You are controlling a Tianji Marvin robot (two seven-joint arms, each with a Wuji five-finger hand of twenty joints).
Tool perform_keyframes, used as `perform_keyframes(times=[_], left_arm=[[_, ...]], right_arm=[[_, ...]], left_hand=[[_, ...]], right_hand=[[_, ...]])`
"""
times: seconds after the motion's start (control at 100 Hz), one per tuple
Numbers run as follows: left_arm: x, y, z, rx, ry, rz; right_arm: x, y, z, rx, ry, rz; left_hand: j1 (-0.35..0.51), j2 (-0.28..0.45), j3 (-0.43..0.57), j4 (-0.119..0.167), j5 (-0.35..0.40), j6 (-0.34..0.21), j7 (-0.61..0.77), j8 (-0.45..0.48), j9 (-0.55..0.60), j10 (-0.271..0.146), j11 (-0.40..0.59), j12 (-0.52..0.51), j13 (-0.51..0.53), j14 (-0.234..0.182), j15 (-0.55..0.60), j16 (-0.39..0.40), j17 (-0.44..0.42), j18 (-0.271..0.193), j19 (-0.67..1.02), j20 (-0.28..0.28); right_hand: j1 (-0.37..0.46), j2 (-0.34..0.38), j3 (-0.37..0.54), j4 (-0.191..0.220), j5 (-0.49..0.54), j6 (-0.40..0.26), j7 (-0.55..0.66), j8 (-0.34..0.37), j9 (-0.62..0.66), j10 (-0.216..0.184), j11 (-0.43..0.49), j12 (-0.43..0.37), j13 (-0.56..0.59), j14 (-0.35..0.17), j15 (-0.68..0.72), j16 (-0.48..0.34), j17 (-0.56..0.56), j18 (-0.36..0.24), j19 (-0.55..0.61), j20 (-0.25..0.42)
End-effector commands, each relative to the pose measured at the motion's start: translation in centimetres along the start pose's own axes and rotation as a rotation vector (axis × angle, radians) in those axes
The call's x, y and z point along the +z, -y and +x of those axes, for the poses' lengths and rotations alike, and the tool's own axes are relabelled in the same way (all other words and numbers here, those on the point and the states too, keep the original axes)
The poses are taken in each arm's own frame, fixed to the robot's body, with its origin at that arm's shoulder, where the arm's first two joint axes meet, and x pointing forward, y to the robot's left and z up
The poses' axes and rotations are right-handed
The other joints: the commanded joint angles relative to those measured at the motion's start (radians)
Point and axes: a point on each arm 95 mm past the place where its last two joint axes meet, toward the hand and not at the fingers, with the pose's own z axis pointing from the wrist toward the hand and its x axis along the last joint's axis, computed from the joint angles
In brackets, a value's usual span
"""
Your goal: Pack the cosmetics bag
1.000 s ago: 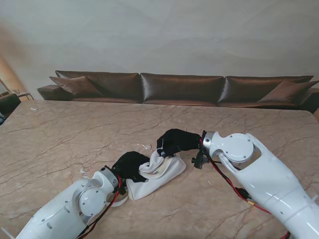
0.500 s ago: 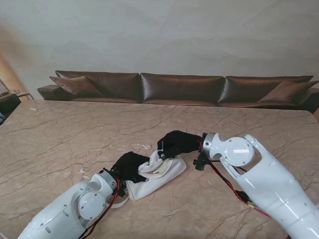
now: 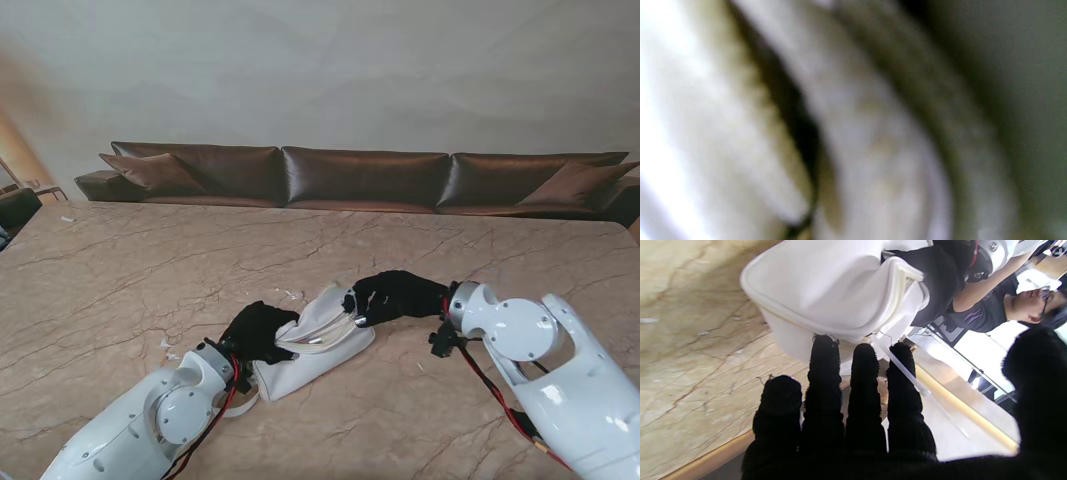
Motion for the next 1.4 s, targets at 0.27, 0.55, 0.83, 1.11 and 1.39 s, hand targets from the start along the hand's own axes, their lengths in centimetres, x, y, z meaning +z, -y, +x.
perform_keyframes(times=[0.27, 0.55, 0.83, 1.11, 1.39], left_arm=[[-1.2, -1.9, -0.7, -0.017, 0.025, -0.042], [-1.4, -1.9, -1.0, -0.028, 0.036, -0.037], [-1.4, -2.1, -1.0, -0.043, 0.036, -0.034], [-1.5, -2.2, -1.0, -0.048, 0.035, -0.034], [-1.5, -1.9, -1.1, -0.052, 0.012, -0.057]], right_arm=[[-3.1, -0.1, -2.8, 0.019, 0.133, -0.051], [-3.9, 0.6, -5.5, 0.066, 0.205, -0.052], [-1.0, 3.1, -7.6, 0.076, 0.173, 0.036], [3.0, 4.5, -8.0, 0.056, 0.076, -0.025], [5.8, 5.2, -8.0, 0.052, -0.032, -0.078]], left_hand=[[0.210, 0.245, 0.160, 0.071, 0.049, -0.197, 0.062, 0.073, 0.006, -0.141, 0.024, 0.019, -0.005, -0.017, -0.005, 0.016, -0.023, -0.009, -0.007, 0.020], [0.210, 0.246, 0.158, 0.073, 0.052, -0.198, 0.056, 0.086, 0.007, -0.142, 0.022, 0.018, -0.006, -0.016, -0.012, 0.015, -0.026, -0.011, -0.012, 0.019], [0.215, 0.255, 0.153, 0.076, 0.054, -0.199, 0.053, 0.100, 0.005, -0.147, 0.022, 0.019, -0.009, -0.013, -0.020, 0.014, -0.035, -0.013, -0.021, 0.018], [0.216, 0.257, 0.154, 0.079, 0.056, -0.202, 0.049, 0.109, 0.006, -0.151, 0.020, 0.018, -0.010, -0.013, -0.023, 0.014, -0.035, -0.014, -0.022, 0.019], [0.225, 0.278, 0.144, 0.085, 0.065, -0.210, 0.046, 0.119, 0.001, -0.153, 0.018, 0.019, -0.022, -0.008, -0.036, 0.013, -0.062, -0.014, -0.046, 0.015]], right_hand=[[-0.057, -0.048, 0.013, -0.016, -0.226, 0.102, -0.170, -0.081, -0.273, 0.020, -0.102, -0.105, -0.154, -0.016, -0.251, -0.190, -0.113, -0.015, -0.207, -0.041], [-0.023, -0.076, 0.004, -0.023, -0.361, 0.177, -0.332, -0.196, -0.436, 0.058, -0.164, -0.225, -0.270, -0.006, -0.382, -0.295, -0.212, 0.013, -0.399, -0.087], [0.107, -0.061, -0.112, -0.035, -0.446, 0.298, -0.664, -0.430, -0.490, 0.134, -0.509, -0.402, -0.440, 0.004, -0.430, -0.362, -0.310, 0.004, -0.580, -0.117], [0.212, -0.055, -0.176, -0.049, -0.428, 0.300, -0.693, -0.647, -0.533, 0.157, -0.716, -0.363, -0.526, -0.001, -0.447, -0.399, -0.339, -0.009, -0.627, -0.141], [0.324, -0.089, -0.198, -0.043, -0.432, 0.150, -0.693, -0.647, -0.478, 0.033, -0.556, -0.437, -0.475, -0.065, -0.434, -0.461, -0.269, 0.000, -0.578, -0.166]])
